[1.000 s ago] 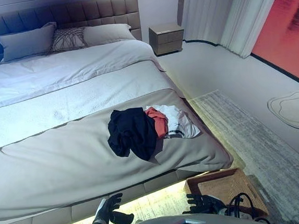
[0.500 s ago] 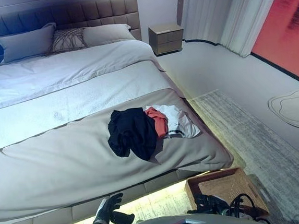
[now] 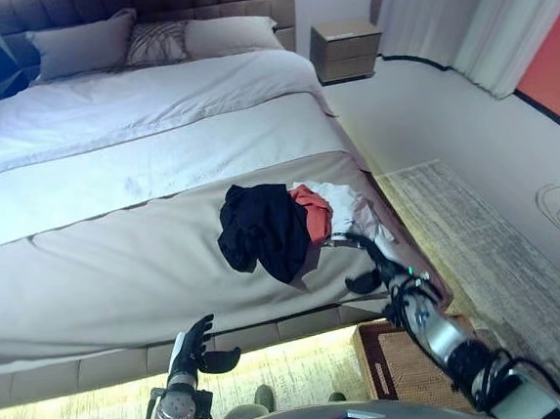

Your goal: Pick up the clothes from the bed and place them into the basket

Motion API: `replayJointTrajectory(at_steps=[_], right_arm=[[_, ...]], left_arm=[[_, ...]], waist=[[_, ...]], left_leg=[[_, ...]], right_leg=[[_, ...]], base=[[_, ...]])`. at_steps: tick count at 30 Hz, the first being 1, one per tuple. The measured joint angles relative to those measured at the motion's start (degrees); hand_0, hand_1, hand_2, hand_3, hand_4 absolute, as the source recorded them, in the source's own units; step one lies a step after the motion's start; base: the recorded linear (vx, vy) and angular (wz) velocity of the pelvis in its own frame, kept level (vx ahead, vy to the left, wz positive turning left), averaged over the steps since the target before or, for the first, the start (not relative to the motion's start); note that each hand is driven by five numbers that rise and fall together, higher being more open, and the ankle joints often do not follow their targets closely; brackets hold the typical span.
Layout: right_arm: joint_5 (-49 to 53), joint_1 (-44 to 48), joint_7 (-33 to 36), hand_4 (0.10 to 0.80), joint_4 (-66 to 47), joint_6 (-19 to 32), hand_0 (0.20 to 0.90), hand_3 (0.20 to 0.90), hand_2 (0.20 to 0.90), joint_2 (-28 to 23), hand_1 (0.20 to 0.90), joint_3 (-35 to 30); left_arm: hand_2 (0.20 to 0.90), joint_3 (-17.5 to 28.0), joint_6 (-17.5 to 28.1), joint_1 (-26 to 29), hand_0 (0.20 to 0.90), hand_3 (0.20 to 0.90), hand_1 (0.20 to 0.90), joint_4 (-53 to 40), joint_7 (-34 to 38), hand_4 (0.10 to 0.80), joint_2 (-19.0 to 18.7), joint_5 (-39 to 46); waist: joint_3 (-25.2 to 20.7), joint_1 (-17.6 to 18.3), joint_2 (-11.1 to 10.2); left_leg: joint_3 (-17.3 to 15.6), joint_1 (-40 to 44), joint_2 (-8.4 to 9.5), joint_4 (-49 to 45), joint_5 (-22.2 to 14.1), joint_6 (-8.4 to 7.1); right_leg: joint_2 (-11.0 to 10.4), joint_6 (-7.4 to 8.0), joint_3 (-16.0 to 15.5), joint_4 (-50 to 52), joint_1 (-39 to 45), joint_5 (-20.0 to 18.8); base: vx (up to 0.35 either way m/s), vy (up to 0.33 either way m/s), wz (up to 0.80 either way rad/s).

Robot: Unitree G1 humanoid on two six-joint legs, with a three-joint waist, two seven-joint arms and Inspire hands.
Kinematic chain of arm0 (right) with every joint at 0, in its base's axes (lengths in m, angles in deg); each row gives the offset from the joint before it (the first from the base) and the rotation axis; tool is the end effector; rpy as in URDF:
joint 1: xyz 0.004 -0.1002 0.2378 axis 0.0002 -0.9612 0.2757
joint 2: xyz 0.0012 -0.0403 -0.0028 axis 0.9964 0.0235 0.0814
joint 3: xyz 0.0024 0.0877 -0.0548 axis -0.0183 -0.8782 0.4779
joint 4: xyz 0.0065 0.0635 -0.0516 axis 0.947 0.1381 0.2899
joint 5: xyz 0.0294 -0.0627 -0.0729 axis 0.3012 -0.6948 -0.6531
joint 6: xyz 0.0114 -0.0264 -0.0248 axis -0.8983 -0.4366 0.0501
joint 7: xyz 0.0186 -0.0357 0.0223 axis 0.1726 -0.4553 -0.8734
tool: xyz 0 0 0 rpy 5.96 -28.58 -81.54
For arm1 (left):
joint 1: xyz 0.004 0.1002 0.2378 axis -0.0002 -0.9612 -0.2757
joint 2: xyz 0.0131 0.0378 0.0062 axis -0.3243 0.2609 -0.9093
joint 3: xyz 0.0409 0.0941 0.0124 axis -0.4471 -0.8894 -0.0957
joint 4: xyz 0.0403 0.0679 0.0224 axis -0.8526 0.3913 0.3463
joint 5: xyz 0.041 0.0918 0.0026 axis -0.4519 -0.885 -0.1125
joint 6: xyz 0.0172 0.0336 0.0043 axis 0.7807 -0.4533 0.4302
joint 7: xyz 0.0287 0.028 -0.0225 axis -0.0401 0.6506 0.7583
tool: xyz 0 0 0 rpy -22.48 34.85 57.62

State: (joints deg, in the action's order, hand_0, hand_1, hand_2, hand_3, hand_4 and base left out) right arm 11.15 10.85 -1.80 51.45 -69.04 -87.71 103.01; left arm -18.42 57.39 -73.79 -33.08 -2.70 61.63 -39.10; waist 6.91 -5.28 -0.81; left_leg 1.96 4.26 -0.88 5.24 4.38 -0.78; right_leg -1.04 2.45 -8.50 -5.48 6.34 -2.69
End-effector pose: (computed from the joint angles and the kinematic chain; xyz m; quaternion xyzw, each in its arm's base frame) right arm 0.2297 -0.1985 -0.0099 -0.4443 0.1168 0.0608 0.8861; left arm 0.1052 0.2142 -0.0950 0.1539 0.3514 0.0447 0.9224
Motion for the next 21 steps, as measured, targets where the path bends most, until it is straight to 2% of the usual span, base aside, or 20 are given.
replayJointTrajectory(at_steps=[2, 3, 6, 7, 8, 9, 10, 11, 13, 16, 19, 21], right_arm=[[-1.95, 4.22, -0.02, 0.800, -1.01, -0.79, 0.900, 0.900, 0.900, -2.11, 0.900, 1.02], [-2.53, 8.88, 0.09, 0.800, -0.73, -2.79, 0.900, 0.900, 0.900, -3.31, 0.900, 2.45], [-4.53, 18.86, 0.88, 0.800, -0.43, -5.37, 0.900, 0.900, 0.900, -5.68, 0.900, 3.00], [-5.08, 21.75, 0.93, 0.800, -0.47, -6.28, 0.900, 0.900, 0.900, -6.21, 0.900, 3.17], [-6.06, 24.87, 0.94, 0.800, -0.47, -7.25, 0.900, 0.900, 0.900, -6.91, 0.900, 3.83], [-6.72, 26.84, 0.87, 0.800, -0.48, -7.63, 0.900, 0.900, 0.900, -7.30, 0.900, 4.11], [-7.70, 29.03, 0.88, 0.800, -0.49, -8.30, 0.900, 0.900, 0.900, -7.39, 0.900, 4.16], [-8.55, 31.62, 0.70, 0.800, -0.43, -8.93, 0.900, 0.900, 0.900, -7.86, 0.900, 5.84], [-9.97, 36.15, 0.30, 0.800, -0.45, -8.91, 0.900, 0.900, 0.900, -8.88, 0.900, 7.33], [-10.97, 39.71, -0.43, 0.800, 0.65, -9.16, 0.900, 0.900, 0.900, -9.17, 0.900, 7.99], [-11.28, 43.17, -1.81, 0.800, 3.97, -9.52, 0.900, 0.900, 0.900, -10.27, 0.900, 8.37], [-12.07, 45.81, -2.77, 0.800, 5.01, -9.54, 0.900, 0.900, 0.900, -11.98, 0.900, 10.96]], left_arm=[[0.900, 0.67, -1.10, 0.12, 0.900, 0.900, 0.900, -1.51, -0.69, 0.800, -0.54, 2.46], [0.900, 1.12, -1.41, 1.09, 0.900, 0.900, 0.900, -2.03, -1.62, 0.800, -0.72, 4.94], [0.900, 0.82, -1.99, 4.42, 0.900, 0.900, 0.900, -5.14, -3.89, 0.800, -1.31, 8.38], [0.900, 0.74, -2.29, 5.03, 0.900, 0.900, 0.900, -6.64, -4.87, 0.800, -1.42, 9.42], [0.900, -0.11, -2.31, 5.79, 0.900, 0.900, 0.900, -9.91, -5.30, 0.800, -2.05, 10.34], [0.900, -0.73, -2.05, 5.91, 0.900, 0.900, 0.900, -11.42, -5.61, 0.800, -2.61, 10.71], [0.900, -1.57, -2.06, 6.92, 0.900, 0.900, 0.900, -12.54, -6.27, 0.800, -3.19, 11.19], [0.900, -2.79, -2.21, 7.61, 0.900, 0.900, 0.900, -13.79, -6.40, 0.800, -3.86, 11.97], [0.900, -3.74, -2.19, 8.15, 0.900, 0.900, 0.900, -17.27, -6.93, 0.800, -5.25, 13.34], [0.900, -4.03, -2.27, 8.28, 0.900, 0.900, 0.900, -19.83, -7.63, 0.800, -6.85, 15.73], [0.900, -4.51, -2.43, 7.64, 0.900, 0.900, 0.900, -22.45, -8.37, 0.800, -8.69, 16.78], [0.900, -4.55, -2.41, 6.30, 0.900, 0.900, 0.900, -24.40, -8.73, 0.800, -10.12, 17.46]], waist=[[1.83, -1.15, -0.37], [3.27, -1.48, -0.48], [8.28, -2.55, -0.28], [10.66, -3.69, -0.03], [12.83, -4.49, -0.28], [14.39, -4.95, -0.20], [16.33, -5.66, -0.30], [17.99, -6.97, -0.29], [21.42, -7.54, 0.17], [22.83, -9.49, 0.82], [23.80, -11.11, 2.28], [24.10, -11.90, 2.81]], left_leg=[[0.29, -0.77, 0.05, -1.16, 0.27, 0.03], [1.52, -4.42, 0.19, -5.26, 0.51, -0.36], [3.02, -10.79, 0.72, -10.08, 0.50, -0.86], [3.40, -12.15, 0.96, -11.76, 0.66, -1.21], [3.98, -14.70, 1.17, -15.17, -0.36, -2.00], [4.06, -15.84, 1.70, -16.87, -1.07, -1.89], [4.28, -17.07, 2.05, -18.52, -2.01, -1.73], [4.51, -19.39, 3.28, -22.00, -3.06, -1.61], [4.67, -23.20, 4.50, -28.71, -6.30, -1.11], [5.66, -29.54, 6.12, -36.45, -9.02, -1.07], [5.90, -34.57, 7.44, -43.73, -12.09, -0.34], [5.75, -37.97, 8.24, -47.98, -13.24, -0.29]], right_leg=[[0.04, 0.00, -0.55, 0.28, -0.13, 0.00], [-0.10, -0.49, -1.52, 1.78, -2.18, 0.33], [-0.47, -2.00, -3.01, 8.34, -8.78, 1.49], [-0.58, -2.05, -3.50, 12.15, -10.87, 3.22], [-1.85, -2.73, -3.58, 17.44, -14.25, 5.45], [-2.14, -2.95, -3.82, 20.49, -15.86, 6.83], [-3.33, -3.22, -3.82, 24.50, -18.10, 8.76], [-4.37, -3.48, -4.20, 29.78, -21.00, 11.01], [-6.28, -4.24, -4.06, 37.02, -24.62, 14.60], [-8.04, -5.00, -4.64, 44.89, -30.15, 18.07], [-9.62, -5.64, -4.55, 51.79, -34.49, 21.42], [-10.61, -5.64, -4.43, 55.94, -37.69, 22.80]], base=[[-0.125, -0.033, 0.17], [-0.205, -0.005, 0.26], [-0.183, 0.013, 0.28], [-0.158, 0.030, 0.23], [-0.084, 0.024, 0.19], [-0.096, 0.041, 0.21], [-0.099, 0.043, 0.24], [-0.096, 0.053, 0.22], [-0.083, 0.038, 0.26], [-0.070, 0.040, 0.27], [-0.051, 0.067, 0.18], [-0.084, 0.081, 0.10]])
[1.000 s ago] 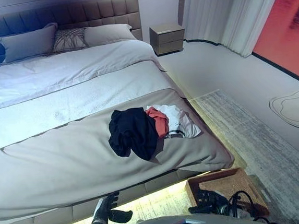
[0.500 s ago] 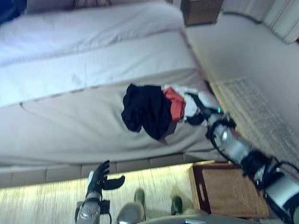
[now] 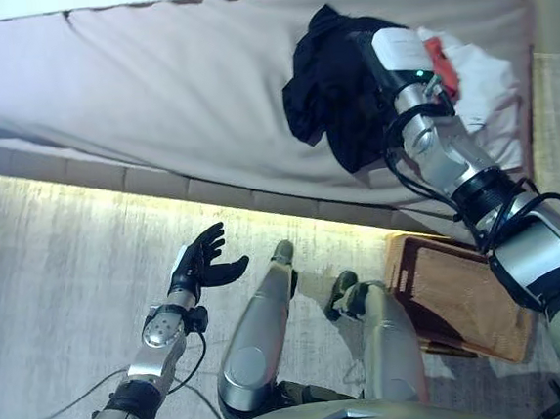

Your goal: Pick up the clothes from the bed and place them into the basket

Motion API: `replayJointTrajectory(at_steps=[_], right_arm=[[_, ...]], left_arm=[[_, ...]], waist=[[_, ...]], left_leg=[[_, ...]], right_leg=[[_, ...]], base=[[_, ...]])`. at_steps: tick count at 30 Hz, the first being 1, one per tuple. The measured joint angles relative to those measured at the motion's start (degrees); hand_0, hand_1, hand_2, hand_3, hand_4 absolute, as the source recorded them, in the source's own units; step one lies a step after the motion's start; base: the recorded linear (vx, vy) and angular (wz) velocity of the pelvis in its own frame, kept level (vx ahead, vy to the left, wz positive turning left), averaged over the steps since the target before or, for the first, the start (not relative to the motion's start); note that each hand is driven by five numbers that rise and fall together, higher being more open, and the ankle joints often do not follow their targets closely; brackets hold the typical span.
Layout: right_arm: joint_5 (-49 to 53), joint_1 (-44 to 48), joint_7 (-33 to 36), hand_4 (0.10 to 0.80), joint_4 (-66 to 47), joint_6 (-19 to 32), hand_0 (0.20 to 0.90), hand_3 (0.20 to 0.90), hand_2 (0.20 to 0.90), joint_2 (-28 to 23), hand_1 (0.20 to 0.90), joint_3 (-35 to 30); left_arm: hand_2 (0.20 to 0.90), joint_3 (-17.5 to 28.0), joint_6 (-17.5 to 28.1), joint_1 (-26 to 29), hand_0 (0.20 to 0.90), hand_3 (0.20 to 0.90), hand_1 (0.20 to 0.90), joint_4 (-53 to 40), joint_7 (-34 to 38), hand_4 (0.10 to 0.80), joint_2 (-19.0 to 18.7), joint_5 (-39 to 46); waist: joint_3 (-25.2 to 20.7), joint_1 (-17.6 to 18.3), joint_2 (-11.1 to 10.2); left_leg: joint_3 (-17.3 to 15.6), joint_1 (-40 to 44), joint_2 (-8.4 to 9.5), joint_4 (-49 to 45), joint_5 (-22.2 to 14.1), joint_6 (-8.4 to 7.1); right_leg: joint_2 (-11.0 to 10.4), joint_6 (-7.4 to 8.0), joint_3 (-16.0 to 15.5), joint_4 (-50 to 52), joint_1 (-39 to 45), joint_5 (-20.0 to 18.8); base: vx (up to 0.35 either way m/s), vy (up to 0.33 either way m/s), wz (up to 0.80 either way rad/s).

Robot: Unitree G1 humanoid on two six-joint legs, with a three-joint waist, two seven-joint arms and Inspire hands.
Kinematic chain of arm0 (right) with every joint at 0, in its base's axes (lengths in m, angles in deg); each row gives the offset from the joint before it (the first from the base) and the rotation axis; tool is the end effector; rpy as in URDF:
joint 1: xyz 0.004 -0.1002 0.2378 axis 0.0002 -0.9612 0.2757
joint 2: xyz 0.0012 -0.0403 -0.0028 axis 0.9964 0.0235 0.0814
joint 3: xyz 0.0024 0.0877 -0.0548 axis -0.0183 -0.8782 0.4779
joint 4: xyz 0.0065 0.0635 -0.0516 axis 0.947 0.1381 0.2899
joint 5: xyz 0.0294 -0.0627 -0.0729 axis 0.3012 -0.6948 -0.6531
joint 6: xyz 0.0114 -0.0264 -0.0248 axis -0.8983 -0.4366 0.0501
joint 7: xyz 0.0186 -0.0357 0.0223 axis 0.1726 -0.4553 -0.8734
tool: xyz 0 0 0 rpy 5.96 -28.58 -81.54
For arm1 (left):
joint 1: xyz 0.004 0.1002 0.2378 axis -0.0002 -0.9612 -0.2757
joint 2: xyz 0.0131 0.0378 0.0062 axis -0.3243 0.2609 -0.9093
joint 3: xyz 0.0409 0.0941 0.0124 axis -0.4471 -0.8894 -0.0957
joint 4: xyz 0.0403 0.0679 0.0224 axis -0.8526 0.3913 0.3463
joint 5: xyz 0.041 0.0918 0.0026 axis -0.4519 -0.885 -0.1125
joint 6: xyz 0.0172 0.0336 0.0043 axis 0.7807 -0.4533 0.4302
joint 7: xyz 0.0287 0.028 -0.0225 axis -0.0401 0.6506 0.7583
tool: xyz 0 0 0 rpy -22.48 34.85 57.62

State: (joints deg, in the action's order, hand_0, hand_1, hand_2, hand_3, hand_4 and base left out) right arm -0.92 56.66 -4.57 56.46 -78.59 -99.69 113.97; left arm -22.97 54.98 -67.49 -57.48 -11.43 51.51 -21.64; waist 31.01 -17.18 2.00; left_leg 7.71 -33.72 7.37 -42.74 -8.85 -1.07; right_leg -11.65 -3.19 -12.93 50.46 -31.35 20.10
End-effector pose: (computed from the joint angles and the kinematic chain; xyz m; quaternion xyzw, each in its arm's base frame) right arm 0.3543 -0.1944 0.2083 -0.6677 -0.1372 -0.0786 0.7274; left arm 0.1865 0.2212 -0.0237 0.0608 0.1542 -0.0365 0.9855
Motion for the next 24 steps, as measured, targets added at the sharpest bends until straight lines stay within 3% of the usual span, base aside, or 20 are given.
replayJointTrajectory(at_steps=[5, 12, 21, 22, 23, 24], right_arm=[[-0.96, 6.93, -2.03, 0.800, 6.02, -2.21, 0.900, 0.900, 0.900, -1.31, 0.900, 4.31], [1.93, 16.56, -5.22, 0.800, 16.86, -4.94, 0.900, 0.900, 0.900, -1.95, 0.900, 5.85], [5.88, 24.17, -9.94, 0.800, 27.17, -6.63, 0.900, 0.900, 0.900, -1.80, 0.900, 5.96], [6.44, 25.01, -10.74, 0.443, 28.57, -7.07, 0.594, 0.543, 0.594, -1.86, 0.594, 5.94], [6.90, 25.40, -10.91, 0.375, 29.10, -7.42, 0.535, 0.475, 0.535, -2.01, 0.535, 5.94], [7.47, 26.38, -11.01, 0.100, 29.81, -7.81, 0.300, 0.200, 0.300, -2.27, 0.300, 6.14]], left_arm=[[0.900, -0.04, 0.02, -1.61, 0.900, 0.900, 0.900, -3.64, -0.64, 0.800, -1.75, 4.26], [0.900, 0.69, 1.66, -2.62, 0.900, 0.900, 0.900, -12.17, -2.13, 0.800, -4.06, 12.05], [0.900, 1.21, 4.09, -2.41, 0.900, 0.900, 0.900, -15.62, -3.12, 0.800, -4.44, 16.59], [0.900, 1.22, 4.10, -2.44, 0.900, 0.900, 0.900, -16.12, -3.26, 0.800, -5.17, 16.66], [0.900, 1.24, 4.10, -2.37, 0.900, 0.900, 0.900, -16.52, -3.24, 0.800, -5.58, 16.69], [0.900, 1.40, 4.44, -1.99, 0.900, 0.900, 0.900, -17.06, -3.25, 0.800, -5.83, 16.73]], waist=[[0.67, -0.90, 1.23], [1.28, -2.42, 2.52], [1.29, -3.93, 2.63], [1.29, -4.05, 2.62], [1.27, -3.80, 2.52], [1.18, -3.14, 2.72]], left_leg=[[-0.29, -8.37, 1.20, -9.23, -2.43, 0.55], [-0.40, -23.12, 2.21, -20.81, -4.47, -0.16], [0.12, -29.02, 2.48, -22.78, -4.85, -0.81], [-0.25, -29.41, 2.33, -22.92, -5.10, -1.26], [-0.64, -29.78, 2.49, -23.20, -5.34, -2.19], [-0.60, -31.83, 3.10, -29.64, -7.17, -1.89]], right_leg=[[-1.68, -0.10, 0.60, 8.75, -7.57, 2.54], [-2.83, 0.18, 2.05, 20.58, -21.63, 4.39], [-3.00, 0.15, 2.46, 23.27, -27.50, 4.46], [-2.44, 0.13, 2.93, 24.16, -27.96, 4.46], [-2.78, 0.07, 3.71, 24.02, -28.47, 4.51], [-3.85, 0.10, 3.73, 23.79, -29.40, 4.50]], base=[[-0.112, 0.084, 0.08], [-0.074, 0.018, 0.08], [-0.009, -0.024, 0.09], [0.019, -0.016, 0.21], [0.032, -0.034, 0.35], [0.045, -0.050, 0.06]])
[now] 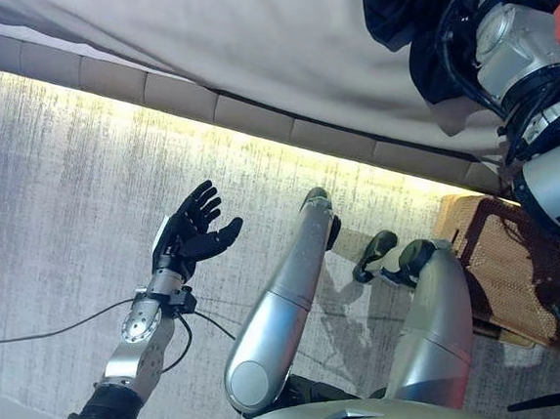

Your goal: Pick up the clothes from the bed and place them into the basket

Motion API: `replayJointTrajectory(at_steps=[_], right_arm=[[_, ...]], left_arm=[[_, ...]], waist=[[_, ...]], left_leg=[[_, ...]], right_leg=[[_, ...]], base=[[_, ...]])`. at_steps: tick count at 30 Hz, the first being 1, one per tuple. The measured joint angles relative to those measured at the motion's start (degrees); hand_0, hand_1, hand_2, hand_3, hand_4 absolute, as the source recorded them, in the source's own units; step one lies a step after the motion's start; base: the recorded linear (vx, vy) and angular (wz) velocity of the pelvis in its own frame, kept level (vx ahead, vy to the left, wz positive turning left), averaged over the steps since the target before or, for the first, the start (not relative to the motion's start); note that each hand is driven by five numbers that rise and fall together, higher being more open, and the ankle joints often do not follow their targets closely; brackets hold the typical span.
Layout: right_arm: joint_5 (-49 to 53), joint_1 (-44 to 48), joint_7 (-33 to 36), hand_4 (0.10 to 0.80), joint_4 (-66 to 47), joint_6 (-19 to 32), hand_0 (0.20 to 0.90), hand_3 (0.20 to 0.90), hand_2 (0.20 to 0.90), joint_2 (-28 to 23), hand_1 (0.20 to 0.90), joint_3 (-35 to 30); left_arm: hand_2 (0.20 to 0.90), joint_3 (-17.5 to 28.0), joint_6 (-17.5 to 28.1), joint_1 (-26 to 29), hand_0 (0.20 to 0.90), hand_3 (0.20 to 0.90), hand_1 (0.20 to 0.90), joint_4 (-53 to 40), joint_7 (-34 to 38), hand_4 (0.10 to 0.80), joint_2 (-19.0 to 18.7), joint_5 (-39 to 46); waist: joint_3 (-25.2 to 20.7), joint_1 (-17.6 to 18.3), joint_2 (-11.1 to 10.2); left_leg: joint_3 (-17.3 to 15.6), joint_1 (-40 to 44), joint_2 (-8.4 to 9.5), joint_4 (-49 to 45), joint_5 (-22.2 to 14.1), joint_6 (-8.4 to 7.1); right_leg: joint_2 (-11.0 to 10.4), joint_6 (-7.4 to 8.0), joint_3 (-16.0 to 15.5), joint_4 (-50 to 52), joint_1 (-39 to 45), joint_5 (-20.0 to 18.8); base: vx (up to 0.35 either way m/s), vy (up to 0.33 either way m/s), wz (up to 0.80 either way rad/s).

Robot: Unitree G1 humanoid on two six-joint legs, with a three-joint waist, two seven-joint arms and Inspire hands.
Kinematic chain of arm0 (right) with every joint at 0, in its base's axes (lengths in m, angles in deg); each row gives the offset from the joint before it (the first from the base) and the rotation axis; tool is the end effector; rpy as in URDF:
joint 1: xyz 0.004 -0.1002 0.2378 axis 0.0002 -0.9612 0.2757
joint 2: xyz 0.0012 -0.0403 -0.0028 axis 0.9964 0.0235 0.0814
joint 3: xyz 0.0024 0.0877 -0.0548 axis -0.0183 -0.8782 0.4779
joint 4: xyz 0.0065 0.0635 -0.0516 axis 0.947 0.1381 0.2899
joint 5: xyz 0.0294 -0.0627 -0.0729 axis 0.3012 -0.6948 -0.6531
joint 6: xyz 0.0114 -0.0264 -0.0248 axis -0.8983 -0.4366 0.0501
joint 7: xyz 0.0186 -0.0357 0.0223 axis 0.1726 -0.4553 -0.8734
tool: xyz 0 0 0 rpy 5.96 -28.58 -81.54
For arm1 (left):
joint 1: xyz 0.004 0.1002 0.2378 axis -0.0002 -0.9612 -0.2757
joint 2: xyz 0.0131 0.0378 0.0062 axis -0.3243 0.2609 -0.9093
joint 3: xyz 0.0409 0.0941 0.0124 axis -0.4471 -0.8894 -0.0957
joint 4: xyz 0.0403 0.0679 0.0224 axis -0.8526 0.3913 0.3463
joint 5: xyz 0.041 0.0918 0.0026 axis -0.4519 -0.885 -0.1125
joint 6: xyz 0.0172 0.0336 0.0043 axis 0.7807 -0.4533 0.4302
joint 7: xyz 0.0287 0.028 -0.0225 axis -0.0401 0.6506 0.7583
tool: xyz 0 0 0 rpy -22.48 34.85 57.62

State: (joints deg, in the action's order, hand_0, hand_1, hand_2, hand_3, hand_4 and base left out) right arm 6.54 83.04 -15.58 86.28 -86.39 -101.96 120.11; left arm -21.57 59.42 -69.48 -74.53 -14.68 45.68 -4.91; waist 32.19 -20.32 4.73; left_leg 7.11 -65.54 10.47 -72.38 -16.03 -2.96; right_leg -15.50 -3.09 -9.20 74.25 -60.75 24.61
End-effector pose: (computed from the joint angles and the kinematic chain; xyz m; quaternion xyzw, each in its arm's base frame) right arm 0.3613 -0.2452 0.3149 -0.6334 0.0371 -0.2232 0.7400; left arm 0.1969 0.2249 0.0254 -0.0646 0.0099 -0.0630 0.9959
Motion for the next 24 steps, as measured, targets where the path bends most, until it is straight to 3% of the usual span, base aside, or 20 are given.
replayJointTrajectory(at_steps=[1, 2, 3, 4, 5, 6, 15, 20, 24], right_arm=[[0.75, 0.31, 0.33, 0.100, -0.21, 0.09, 0.300, 0.200, 0.300, 0.02, 0.300, 0.22], [1.34, 0.90, 0.54, 0.100, -0.83, 0.43, 0.300, 0.200, 0.300, -0.09, 0.300, 0.91], [2.25, 0.72, 1.18, 0.100, -0.75, 0.45, 0.300, 0.200, 0.300, -0.63, 0.300, 0.90], [3.56, 0.75, 1.24, 0.100, -0.44, 0.30, 0.300, 0.200, 0.300, -1.22, 0.300, 0.87], [4.25, 0.97, 1.29, 0.100, -0.47, 0.37, 0.300, 0.200, 0.300, -1.83, 0.300, 0.83], [5.25, 1.11, 1.93, 0.100, -0.59, 0.72, 0.300, 0.200, 0.300, -2.09, 0.300, 0.79], [8.47, -3.78, 2.14, 0.100, -0.83, 3.32, 0.300, 0.200, 0.300, -2.57, 0.300, 0.70], [9.60, -5.09, 2.33, 0.100, -3.06, 4.34, 0.300, 0.200, 0.300, -3.68, 0.300, 0.55], [10.88, -6.69, 2.77, 0.100, -6.57, 5.36, 0.300, 0.200, 0.300, -6.09, 0.300, -0.93]], left_arm=[[0.900, 0.29, 0.56, -0.91, 0.900, 0.900, 0.900, -0.21, 0.15, 0.800, -0.07, 0.08], [0.900, 0.49, 0.59, -2.24, 0.900, 0.900, 0.900, -0.59, 0.21, 0.800, -0.32, 0.16], [0.900, 0.58, 0.55, -2.05, 0.900, 0.900, 0.900, -0.39, 0.04, 0.800, -0.23, 0.16], [0.900, 0.62, 0.64, -2.19, 0.900, 0.900, 0.900, -0.45, 0.09, 0.800, -0.18, 0.25], [0.900, 0.63, 0.66, -2.29, 0.900, 0.900, 0.900, -0.62, 0.13, 0.800, -0.14, 0.27], [0.900, 1.23, 0.91, -3.23, 0.900, 0.900, 0.900, -1.23, 0.25, 0.800, -0.25, 0.45], [0.900, 2.47, 0.89, -6.05, 0.900, 0.900, 0.900, -1.54, 0.54, 0.800, -0.11, 0.40], [0.900, 2.52, 0.71, -6.05, 0.900, 0.900, 0.900, -1.86, 1.32, 0.800, 0.09, -0.64], [0.900, 2.81, -0.82, -5.97, 0.900, 0.900, 0.900, -1.93, 1.97, 0.800, 0.72, -1.21]], waist=[[0.02, -0.80, 0.07], [0.12, -0.97, 0.36], [0.32, -0.64, 0.45], [0.31, -0.50, 0.43], [0.33, -0.68, 0.46], [0.32, -0.60, 0.74], [0.31, -0.08, 0.63], [0.24, 1.55, 0.42], [-0.27, 2.31, -0.60]], left_leg=[[0.54, 1.21, -0.62, -9.26, -4.57, 1.16], [1.68, 6.66, -0.91, -6.28, -11.37, 1.60], [0.73, 6.21, -1.11, -5.90, -10.90, 2.55], [-0.17, 6.41, -0.79, -5.85, -10.48, 3.32], [-0.67, 6.50, -0.43, -5.95, -10.40, 3.38], [-0.99, 6.50, -0.60, -6.30, -9.78, 4.36], [-2.61, 14.94, -2.51, -2.21, -9.11, 4.36], [-2.86, 24.85, -2.77, 7.40, -7.28, 5.30], [-2.96, 35.11, -3.44, 17.56, -4.27, 4.65]], right_leg=[[0.38, 0.03, -0.05, -0.26, -0.42, -0.01], [1.00, 0.18, -0.42, 1.23, -0.74, -0.13], [1.15, 0.34, -0.06, 4.94, -0.46, 0.00], [1.35, 1.48, -0.31, 5.80, 2.39, 0.70], [1.33, 0.80, -0.14, 5.33, 3.62, 4.19], [1.31, 0.69, 0.03, 5.47, 3.57, 4.04], [2.38, 0.95, 0.42, 0.26, 11.78, 3.47], [2.71, 1.39, 0.22, -8.79, 20.97, 1.43], [3.33, 1.77, -0.86, -18.39, 30.57, -1.85]], base=[[0.055, -0.062, -0.22], [0.049, -0.049, -0.37], [0.032, -0.030, -0.09], [0.026, -0.020, 0.09], [0.030, -0.023, 0.03], [0.031, -0.024, -0.06], [0.056, -0.017, -0.11], [0.148, -0.018, -0.07], [0.122, -0.036, -0.11]])
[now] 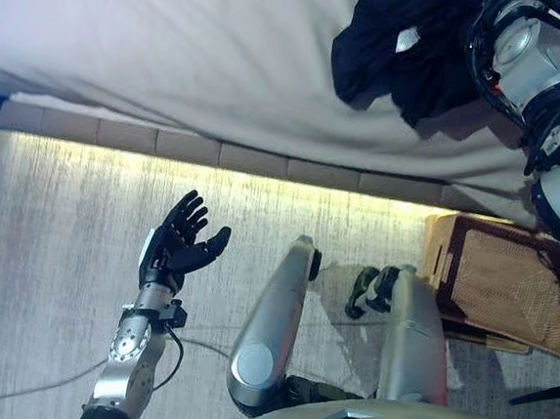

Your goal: Pick up the clothes from the bed and place them into the basket

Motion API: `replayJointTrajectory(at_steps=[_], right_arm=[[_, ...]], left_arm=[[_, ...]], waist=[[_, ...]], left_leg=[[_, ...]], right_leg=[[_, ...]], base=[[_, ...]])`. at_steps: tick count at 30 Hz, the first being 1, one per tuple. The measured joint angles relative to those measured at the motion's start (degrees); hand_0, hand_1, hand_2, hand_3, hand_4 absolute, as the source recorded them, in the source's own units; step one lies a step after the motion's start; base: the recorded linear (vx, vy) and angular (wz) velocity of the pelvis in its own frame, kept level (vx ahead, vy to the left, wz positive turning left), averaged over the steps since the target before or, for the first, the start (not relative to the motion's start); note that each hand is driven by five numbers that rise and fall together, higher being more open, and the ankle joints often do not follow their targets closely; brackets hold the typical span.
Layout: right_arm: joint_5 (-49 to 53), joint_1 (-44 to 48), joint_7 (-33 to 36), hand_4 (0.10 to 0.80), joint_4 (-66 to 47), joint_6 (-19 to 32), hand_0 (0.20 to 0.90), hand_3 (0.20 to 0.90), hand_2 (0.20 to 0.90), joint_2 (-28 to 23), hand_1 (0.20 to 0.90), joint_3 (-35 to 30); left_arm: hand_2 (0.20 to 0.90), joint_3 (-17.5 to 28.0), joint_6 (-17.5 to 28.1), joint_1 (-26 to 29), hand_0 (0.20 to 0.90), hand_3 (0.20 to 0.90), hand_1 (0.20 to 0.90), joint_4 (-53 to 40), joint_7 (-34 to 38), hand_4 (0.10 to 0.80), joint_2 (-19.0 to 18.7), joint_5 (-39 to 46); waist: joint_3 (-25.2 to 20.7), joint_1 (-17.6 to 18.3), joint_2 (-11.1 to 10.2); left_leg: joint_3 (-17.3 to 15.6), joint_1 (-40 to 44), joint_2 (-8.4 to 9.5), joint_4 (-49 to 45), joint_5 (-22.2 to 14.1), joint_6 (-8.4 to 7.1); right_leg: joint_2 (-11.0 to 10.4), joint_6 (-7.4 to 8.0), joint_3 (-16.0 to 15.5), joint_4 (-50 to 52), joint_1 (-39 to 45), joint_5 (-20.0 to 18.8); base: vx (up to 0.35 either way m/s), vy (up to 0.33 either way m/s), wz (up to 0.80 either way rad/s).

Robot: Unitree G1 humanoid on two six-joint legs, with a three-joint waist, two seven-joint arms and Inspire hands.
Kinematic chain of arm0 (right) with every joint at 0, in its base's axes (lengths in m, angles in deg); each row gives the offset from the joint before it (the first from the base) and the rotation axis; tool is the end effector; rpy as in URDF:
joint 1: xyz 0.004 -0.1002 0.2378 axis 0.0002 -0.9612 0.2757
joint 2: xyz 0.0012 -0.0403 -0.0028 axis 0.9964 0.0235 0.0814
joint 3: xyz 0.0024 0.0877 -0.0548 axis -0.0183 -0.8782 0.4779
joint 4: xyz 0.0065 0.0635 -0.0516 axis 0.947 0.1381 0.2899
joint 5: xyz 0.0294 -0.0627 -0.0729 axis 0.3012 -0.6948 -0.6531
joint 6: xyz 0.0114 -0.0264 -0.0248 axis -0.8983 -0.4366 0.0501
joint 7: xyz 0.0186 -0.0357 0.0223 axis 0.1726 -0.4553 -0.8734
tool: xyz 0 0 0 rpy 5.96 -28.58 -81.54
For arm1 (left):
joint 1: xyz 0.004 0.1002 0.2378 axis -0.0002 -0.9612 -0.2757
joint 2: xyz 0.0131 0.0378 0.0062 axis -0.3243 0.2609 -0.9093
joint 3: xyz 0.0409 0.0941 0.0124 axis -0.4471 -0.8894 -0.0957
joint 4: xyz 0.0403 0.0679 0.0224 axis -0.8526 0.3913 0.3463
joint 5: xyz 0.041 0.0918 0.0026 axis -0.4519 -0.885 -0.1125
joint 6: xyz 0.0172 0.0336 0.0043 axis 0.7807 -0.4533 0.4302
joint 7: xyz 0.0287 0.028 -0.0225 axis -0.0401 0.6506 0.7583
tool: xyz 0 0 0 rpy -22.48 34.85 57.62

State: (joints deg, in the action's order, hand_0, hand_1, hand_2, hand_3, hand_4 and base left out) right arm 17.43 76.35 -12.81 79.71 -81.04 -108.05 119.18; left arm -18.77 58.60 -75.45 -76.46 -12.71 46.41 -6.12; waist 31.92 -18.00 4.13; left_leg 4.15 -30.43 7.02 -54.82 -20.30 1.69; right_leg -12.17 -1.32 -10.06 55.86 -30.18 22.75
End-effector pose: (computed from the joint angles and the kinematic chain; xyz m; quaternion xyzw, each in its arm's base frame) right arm 0.3536 -0.2682 0.2960 -0.5833 0.0016 -0.2049 0.7860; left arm 0.1750 0.2314 0.0151 -0.0665 0.0388 -0.0220 0.9968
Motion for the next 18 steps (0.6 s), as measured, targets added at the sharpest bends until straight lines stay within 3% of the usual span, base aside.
replayJointTrajectory(at_steps=[3, 8, 11, 14, 18], right_arm=[[4.99, -0.45, 0.32, 0.100, -2.39, 1.26, 0.300, 0.200, 0.300, -1.79, 0.300, -1.81], [10.25, -1.04, 0.15, 0.100, -2.23, 3.75, 0.300, 0.200, 0.300, -2.66, 0.300, -4.96], [10.54, -1.72, -0.64, 0.100, -2.42, 5.32, 0.300, 0.200, 0.300, -5.10, 0.300, -5.27], [11.26, -2.06, -0.62, 0.100, -2.21, 6.12, 0.300, 0.200, 0.300, -6.78, 0.300, -5.50], [12.47, -2.66, -0.71, 0.100, -1.10, 7.52, 0.300, 0.200, 0.300, -7.93, 0.300, -5.55]], left_arm=[[0.900, 0.38, -1.37, 0.26, 0.900, 0.900, 0.900, 0.19, 1.42, 0.800, 1.19, -2.21], [0.900, 1.32, -4.24, 3.06, 0.900, 0.900, 0.900, 5.80, 3.52, 0.800, 1.87, -5.90], [0.900, 1.45, -4.96, 2.95, 0.900, 0.900, 0.900, 7.56, 4.38, 0.800, 2.31, -6.52], [0.900, 1.36, -4.84, 3.23, 0.900, 0.900, 0.900, 11.16, 4.61, 0.800, 3.61, -7.96], [0.900, 1.25, -4.83, 3.31, 0.900, 0.900, 0.900, 16.46, 4.81, 0.800, 4.57, -9.30]], waist=[[-0.15, 0.19, -0.64], [-2.44, 1.49, -4.37], [-8.48, 2.34, -6.59], [-11.37, 3.71, -6.89], [-15.32, 7.21, -7.16]], left_leg=[[-0.26, 8.92, -0.96, 8.70, 2.13, -0.31], [0.09, 22.59, -2.33, 23.84, 8.02, -2.14], [0.08, 25.49, -3.19, 31.19, 10.29, -2.50], [-0.38, 29.58, -4.29, 35.97, 13.02, -3.38], [-1.64, 32.79, -5.18, 39.52, 13.71, -3.80]], right_leg=[[1.28, 0.01, -0.54, -8.21, 8.14, -2.44], [3.19, -0.49, -3.18, -22.58, 20.51, -7.53], [4.71, -0.17, -3.37, -29.44, 23.28, -9.56], [6.69, -0.32, -3.31, -38.17, 29.08, -13.27], [8.44, -0.60, -2.29, -46.52, 33.82, -16.80]], base=[[0.098, -0.024, -0.19], [0.078, -0.007, -0.15], [0.038, -0.009, -0.06], [-0.013, -0.007, -0.16], [-0.030, -0.007, -0.17]])
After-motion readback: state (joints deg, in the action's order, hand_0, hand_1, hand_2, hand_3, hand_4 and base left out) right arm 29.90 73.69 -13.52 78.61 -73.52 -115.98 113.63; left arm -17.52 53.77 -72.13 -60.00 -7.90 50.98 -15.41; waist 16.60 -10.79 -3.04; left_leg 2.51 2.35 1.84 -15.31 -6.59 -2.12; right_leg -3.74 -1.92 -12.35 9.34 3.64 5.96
